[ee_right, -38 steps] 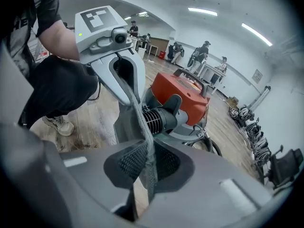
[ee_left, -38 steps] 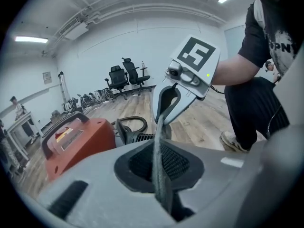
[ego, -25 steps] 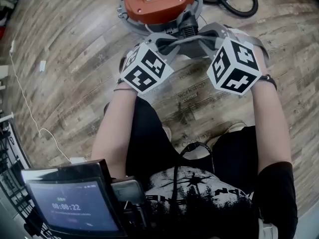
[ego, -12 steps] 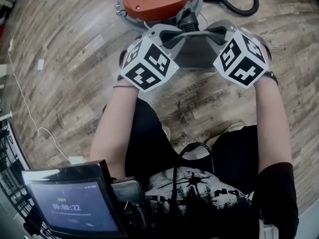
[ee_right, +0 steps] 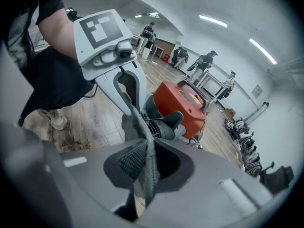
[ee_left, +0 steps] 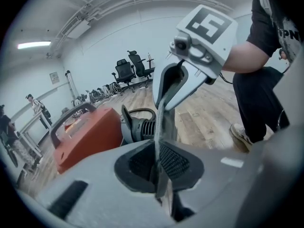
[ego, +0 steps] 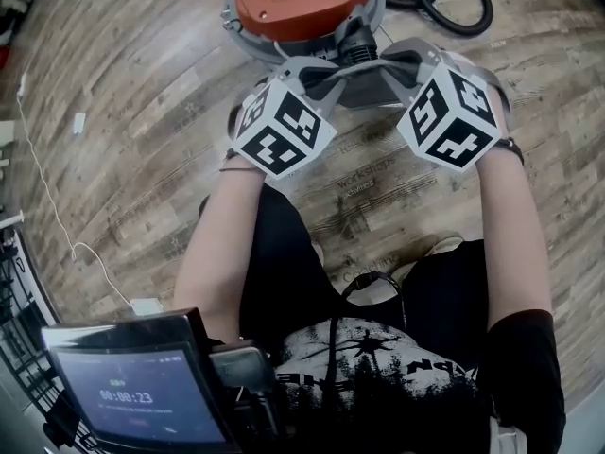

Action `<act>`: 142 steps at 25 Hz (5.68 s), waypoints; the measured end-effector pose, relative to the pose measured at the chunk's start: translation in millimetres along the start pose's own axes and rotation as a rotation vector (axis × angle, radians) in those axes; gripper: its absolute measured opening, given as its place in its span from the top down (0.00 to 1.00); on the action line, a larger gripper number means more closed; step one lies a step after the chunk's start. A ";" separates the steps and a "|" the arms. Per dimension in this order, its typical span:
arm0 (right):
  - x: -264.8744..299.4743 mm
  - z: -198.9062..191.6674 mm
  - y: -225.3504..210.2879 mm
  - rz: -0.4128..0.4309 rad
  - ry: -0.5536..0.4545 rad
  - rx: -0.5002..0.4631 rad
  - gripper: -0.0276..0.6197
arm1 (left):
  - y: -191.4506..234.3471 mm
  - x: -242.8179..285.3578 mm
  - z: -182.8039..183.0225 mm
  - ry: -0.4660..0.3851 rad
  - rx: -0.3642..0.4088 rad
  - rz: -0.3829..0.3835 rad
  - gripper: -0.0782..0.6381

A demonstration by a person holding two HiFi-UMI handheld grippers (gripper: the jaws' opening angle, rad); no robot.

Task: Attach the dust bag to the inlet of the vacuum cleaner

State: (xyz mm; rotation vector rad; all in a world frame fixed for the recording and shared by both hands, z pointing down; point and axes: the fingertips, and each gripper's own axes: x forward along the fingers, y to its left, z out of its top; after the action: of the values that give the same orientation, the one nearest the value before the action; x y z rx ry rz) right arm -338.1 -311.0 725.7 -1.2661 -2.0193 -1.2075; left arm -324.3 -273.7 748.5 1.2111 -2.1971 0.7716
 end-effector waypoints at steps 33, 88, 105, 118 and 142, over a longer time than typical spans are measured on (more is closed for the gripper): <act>7.5 7.1 -12.8 -0.074 -0.045 0.007 0.90 | 17.1 0.3 -0.6 -0.027 -0.056 0.025 0.85; -39.2 25.5 -38.0 -0.084 -0.383 0.091 0.95 | 28.1 -33.1 64.7 -0.377 -0.111 0.139 0.89; -230.5 167.3 -68.8 0.076 -0.624 0.516 0.95 | 39.1 -238.7 194.8 -0.349 -0.321 0.102 0.89; -395.0 344.5 -130.4 0.066 -0.721 0.449 0.95 | 90.6 -445.5 318.6 -0.534 -0.419 0.151 0.89; -545.0 432.2 -125.5 -0.012 -0.801 0.475 0.95 | 60.2 -597.1 418.3 -0.653 -0.377 0.137 0.89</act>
State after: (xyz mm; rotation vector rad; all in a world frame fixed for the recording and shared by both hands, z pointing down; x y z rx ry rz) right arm -167.2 -220.4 45.8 -1.6183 -2.6246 -0.1472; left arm -162.1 -190.6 40.0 1.2333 -2.7971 -0.0307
